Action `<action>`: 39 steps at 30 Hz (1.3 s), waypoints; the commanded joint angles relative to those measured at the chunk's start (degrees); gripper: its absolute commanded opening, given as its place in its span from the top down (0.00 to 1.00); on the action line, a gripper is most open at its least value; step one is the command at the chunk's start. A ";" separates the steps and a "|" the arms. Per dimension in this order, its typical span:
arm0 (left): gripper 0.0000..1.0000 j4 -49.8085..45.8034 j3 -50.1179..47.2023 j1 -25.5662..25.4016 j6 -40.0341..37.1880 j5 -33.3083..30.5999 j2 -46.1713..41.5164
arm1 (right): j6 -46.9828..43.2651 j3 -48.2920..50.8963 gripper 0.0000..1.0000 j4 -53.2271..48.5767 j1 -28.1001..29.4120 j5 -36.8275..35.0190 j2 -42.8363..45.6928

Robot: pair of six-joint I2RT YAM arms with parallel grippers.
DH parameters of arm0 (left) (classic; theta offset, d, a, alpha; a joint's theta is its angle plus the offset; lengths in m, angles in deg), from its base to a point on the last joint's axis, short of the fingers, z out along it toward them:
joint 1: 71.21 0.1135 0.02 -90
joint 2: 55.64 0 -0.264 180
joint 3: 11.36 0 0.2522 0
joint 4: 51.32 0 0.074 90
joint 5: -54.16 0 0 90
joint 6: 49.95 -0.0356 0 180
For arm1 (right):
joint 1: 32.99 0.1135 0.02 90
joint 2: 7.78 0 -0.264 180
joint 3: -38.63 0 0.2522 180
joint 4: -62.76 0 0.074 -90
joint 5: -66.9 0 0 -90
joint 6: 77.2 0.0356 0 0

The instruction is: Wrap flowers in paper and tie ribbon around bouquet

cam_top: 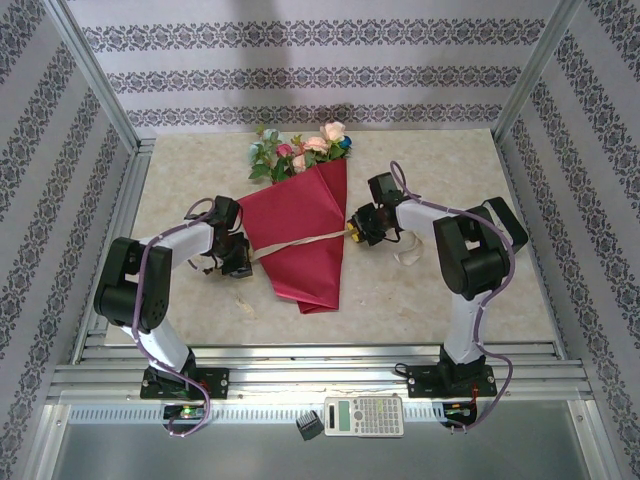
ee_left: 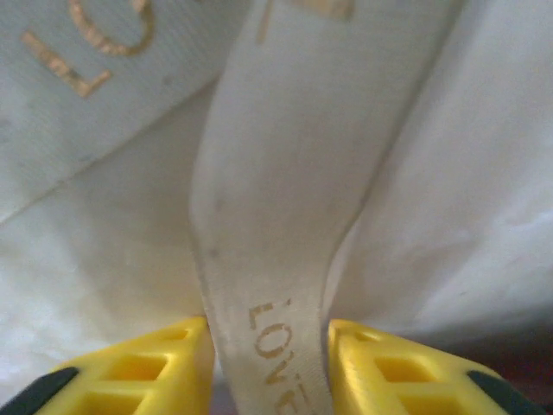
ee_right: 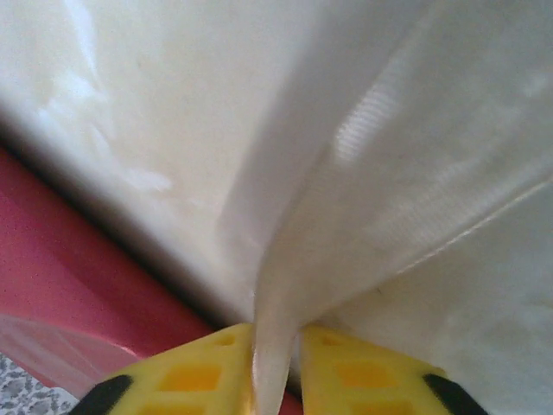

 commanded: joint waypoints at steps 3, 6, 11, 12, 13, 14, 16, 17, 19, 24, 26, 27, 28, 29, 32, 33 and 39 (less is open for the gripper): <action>1.00 10.90 -0.74 0.49 -6.90 0.12 0.27 | 0.89 3.71 1.00 -1.06 0.72 -1.44 5.04; 1.00 7.49 -1.66 0.48 -15.59 4.29 -2.53 | -3.21 5.16 1.00 -4.46 1.54 0.13 8.77; 1.00 -2.68 -3.24 0.22 -31.88 8.68 -6.34 | -10.92 12.58 1.00 -8.58 3.86 3.06 15.62; 1.00 -5.30 -3.43 -0.03 -35.43 8.26 -7.09 | -12.60 14.22 1.00 -9.06 4.50 4.39 16.65; 1.00 -7.36 -3.57 -0.23 -38.51 7.88 -7.62 | -14.28 15.41 1.00 -9.48 5.18 5.84 17.13; 1.00 -9.41 -3.85 -0.53 -42.02 7.35 -8.04 | -16.23 16.36 1.00 -10.30 6.24 7.67 17.30; 1.00 -13.77 -3.80 -1.05 -48.01 5.39 -8.47 | -19.99 17.36 1.00 -13.25 8.57 9.75 16.87; 1.00 -15.92 -3.92 -1.39 -50.44 4.24 -8.69 | -21.60 17.92 1.00 -14.71 9.82 9.90 16.83; 1.00 -17.34 -5.23 -1.75 -52.63 3.74 -9.17 | -23.91 19.65 1.00 -16.37 11.70 8.94 17.50; 1.00 -17.70 -9.05 -3.22 -53.32 3.34 -8.42 | -30.79 19.05 1.00 -22.75 12.39 6.10 15.41; 1.00 -17.72 -9.31 -3.81 -53.74 2.55 -7.57 | -32.72 17.41 0.86 -24.74 12.74 4.41 14.70; 1.00 -18.23 -9.11 -4.05 -53.92 2.07 -7.40 | -32.98 17.36 0.76 -24.49 12.83 3.58 15.62; 1.00 -18.83 -8.81 -4.23 -54.18 1.38 -7.53 | -32.97 17.34 0.67 -24.00 12.84 2.28 17.55; 1.00 -19.29 -8.66 -4.43 -54.54 0.67 -7.89 | -33.19 17.40 0.62 -23.32 12.79 1.13 19.75; 1.00 -20.93 -8.56 -4.54 -54.89 -1.56 -9.58 | -34.30 18.45 0.55 -17.99 12.68 -0.05 26.42; 1.00 -21.21 -8.56 -4.54 -54.92 -2.09 -10.02 | -34.32 19.32 0.55 -14.98 12.46 0.57 28.03; 1.00 -20.62 -8.90 -4.52 -53.49 -1.64 -10.42 | -33.30 22.76 0.56 1.79 11.39 9.72 23.57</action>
